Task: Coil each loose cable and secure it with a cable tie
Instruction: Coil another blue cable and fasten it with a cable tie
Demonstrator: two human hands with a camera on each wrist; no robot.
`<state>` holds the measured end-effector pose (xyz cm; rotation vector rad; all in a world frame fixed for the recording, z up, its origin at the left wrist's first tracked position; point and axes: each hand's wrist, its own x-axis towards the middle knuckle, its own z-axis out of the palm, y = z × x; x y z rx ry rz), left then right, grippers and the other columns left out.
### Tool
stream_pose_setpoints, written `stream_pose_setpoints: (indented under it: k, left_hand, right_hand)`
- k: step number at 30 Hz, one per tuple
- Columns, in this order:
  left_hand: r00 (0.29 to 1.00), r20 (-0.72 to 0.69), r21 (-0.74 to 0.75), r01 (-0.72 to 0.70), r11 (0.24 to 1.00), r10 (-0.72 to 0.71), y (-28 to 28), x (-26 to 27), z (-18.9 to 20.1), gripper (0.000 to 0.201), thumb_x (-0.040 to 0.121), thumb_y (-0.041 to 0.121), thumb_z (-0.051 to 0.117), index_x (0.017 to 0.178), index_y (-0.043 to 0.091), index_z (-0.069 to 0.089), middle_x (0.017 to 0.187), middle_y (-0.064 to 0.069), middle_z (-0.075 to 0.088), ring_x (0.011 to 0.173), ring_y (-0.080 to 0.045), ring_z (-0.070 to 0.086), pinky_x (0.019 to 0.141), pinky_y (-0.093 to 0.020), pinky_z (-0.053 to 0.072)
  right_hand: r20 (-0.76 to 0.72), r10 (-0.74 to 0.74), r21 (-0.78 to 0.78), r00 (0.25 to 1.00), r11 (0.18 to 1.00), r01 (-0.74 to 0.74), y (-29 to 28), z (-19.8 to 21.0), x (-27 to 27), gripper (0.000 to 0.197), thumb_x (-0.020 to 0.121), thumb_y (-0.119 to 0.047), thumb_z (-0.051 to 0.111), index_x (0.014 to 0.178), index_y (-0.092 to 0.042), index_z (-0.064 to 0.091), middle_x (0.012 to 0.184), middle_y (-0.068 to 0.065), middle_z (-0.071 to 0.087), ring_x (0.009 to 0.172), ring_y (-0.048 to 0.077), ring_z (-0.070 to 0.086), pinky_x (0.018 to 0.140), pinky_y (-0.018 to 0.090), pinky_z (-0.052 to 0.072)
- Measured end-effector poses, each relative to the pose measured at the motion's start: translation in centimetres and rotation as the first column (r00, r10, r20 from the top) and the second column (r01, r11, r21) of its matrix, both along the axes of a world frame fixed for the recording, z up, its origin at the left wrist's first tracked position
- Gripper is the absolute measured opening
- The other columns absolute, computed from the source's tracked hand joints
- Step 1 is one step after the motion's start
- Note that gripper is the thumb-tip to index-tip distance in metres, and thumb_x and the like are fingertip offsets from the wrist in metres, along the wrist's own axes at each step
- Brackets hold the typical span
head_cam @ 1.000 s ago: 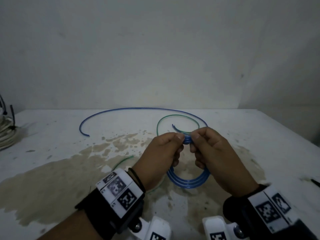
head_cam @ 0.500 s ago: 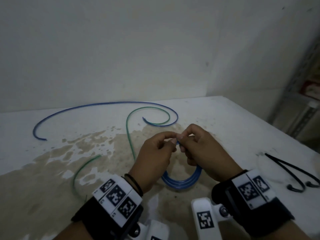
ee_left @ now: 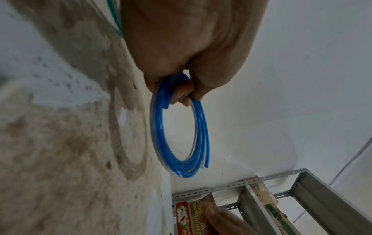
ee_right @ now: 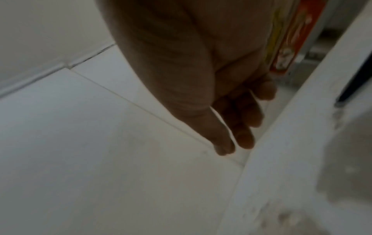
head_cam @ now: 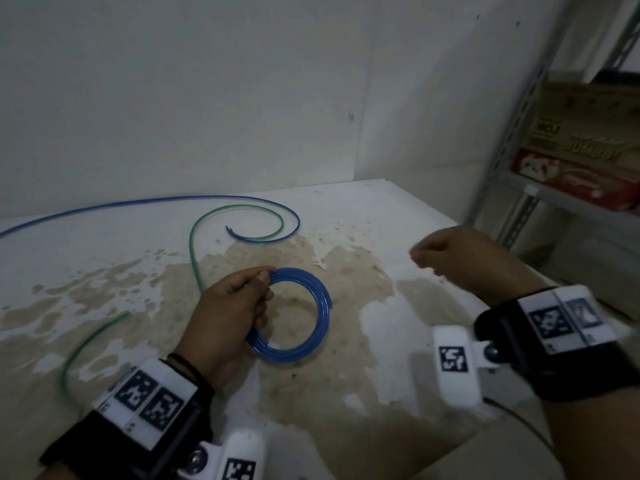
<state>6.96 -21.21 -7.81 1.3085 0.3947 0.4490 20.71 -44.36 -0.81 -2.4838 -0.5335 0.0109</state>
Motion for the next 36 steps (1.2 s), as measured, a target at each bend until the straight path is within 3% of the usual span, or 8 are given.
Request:
stream_pose_setpoints:
  k: [5,9,16,19,22,27,31,36]
  left_hand:
    - [1.000,0.019,-0.067,-0.010,0.998,0.012,0.1,0.1,-0.1,0.019,0.098,0.012,0.048,0.104,0.005,0.065,0.069,-0.003,0.048,0.047,-0.006,0.037,0.042,-0.018,0.035]
    - [1.000,0.015,-0.105,-0.018,0.994,0.020,0.6,0.1,-0.3,0.020,0.099,0.013,0.047,0.105,0.006,0.065,0.068,-0.001,0.048,0.048,-0.006,0.036,0.042,-0.017,0.034]
    - [0.999,0.026,-0.147,-0.016,0.989,0.020,1.1,0.0,-0.5,0.020,0.100,0.014,0.045,0.103,0.007,0.063,0.065,0.000,0.047,0.046,-0.005,0.036,0.040,-0.017,0.033]
    - [0.999,0.044,-0.166,-0.020,0.986,0.028,1.4,0.2,-0.7,0.021,0.100,0.013,0.044,0.104,0.005,0.063,0.064,0.000,0.048,0.045,-0.005,0.036,0.040,-0.016,0.033]
    - [0.997,0.067,-0.205,-0.028,0.978,0.042,1.7,0.2,-0.6,0.023,0.101,0.013,0.041,0.104,0.006,0.063,0.063,0.001,0.050,0.046,-0.006,0.038,0.041,-0.017,0.034]
    - [0.991,0.100,-0.221,-0.069,0.973,0.093,2.7,-0.2,-0.2,0.021,0.100,0.013,0.042,0.103,0.007,0.062,0.065,0.001,0.050,0.049,-0.007,0.038,0.043,-0.018,0.035]
    - [0.979,0.118,-0.257,-0.134,0.957,0.169,3.9,-0.5,0.3,0.019,0.099,0.012,0.044,0.096,0.008,0.062,0.065,0.000,0.050,0.048,-0.007,0.039,0.042,-0.019,0.034]
    - [0.959,0.140,-0.305,-0.195,0.932,0.246,5.6,-0.7,0.3,0.022,0.099,0.014,0.044,0.105,0.004,0.063,0.066,0.000,0.050,0.050,-0.008,0.039,0.044,-0.020,0.034]
  right_hand:
    - [-0.114,-0.092,-0.537,0.989,0.844,0.016,-2.3,-1.5,3.0,0.031,0.085,-0.033,0.068,0.093,-0.003,0.072,0.098,0.007,0.067,0.088,0.019,0.061,0.072,0.024,0.044]
    - [-0.129,-0.109,-0.630,0.986,0.777,0.004,-1.6,-3.2,4.1,0.040,0.079,-0.034,0.074,0.052,-0.012,0.055,0.054,-0.001,0.053,0.051,0.011,0.048,0.050,0.021,0.037]
    - [-0.123,-0.145,-0.704,0.982,0.710,0.017,-1.4,-3.1,4.9,0.030,0.082,-0.013,0.061,0.053,-0.010,0.056,0.054,0.000,0.055,0.050,0.012,0.049,0.047,0.020,0.038]
    - [-0.097,-0.069,-0.566,0.993,0.824,0.002,-1.4,-0.4,3.7,0.020,0.085,-0.010,0.057,0.068,-0.005,0.067,0.071,0.005,0.068,0.061,0.016,0.057,0.053,0.022,0.040]
    - [-0.013,0.096,-0.107,0.995,0.990,-0.097,-0.5,1.4,1.5,0.016,0.090,-0.013,0.056,0.077,-0.013,0.065,0.074,0.000,0.069,0.067,0.016,0.061,0.061,0.027,0.044]
    - [-0.125,0.397,0.476,0.909,0.828,-0.297,3.9,1.7,-2.5,0.005,0.080,-0.016,0.066,0.076,-0.020,0.066,0.079,0.005,0.071,0.078,0.019,0.062,0.076,0.033,0.045]
    - [-0.075,0.446,0.512,0.892,0.785,-0.349,8.0,0.4,-4.8,0.015,0.086,-0.009,0.064,0.074,-0.018,0.066,0.073,-0.002,0.067,0.060,0.001,0.057,0.061,0.011,0.043]
    - [-0.090,0.587,0.352,0.805,0.775,-0.525,11.7,-1.1,-6.7,0.013,0.091,-0.015,0.056,0.080,-0.016,0.062,0.073,-0.002,0.068,0.067,0.009,0.062,0.070,0.021,0.048]
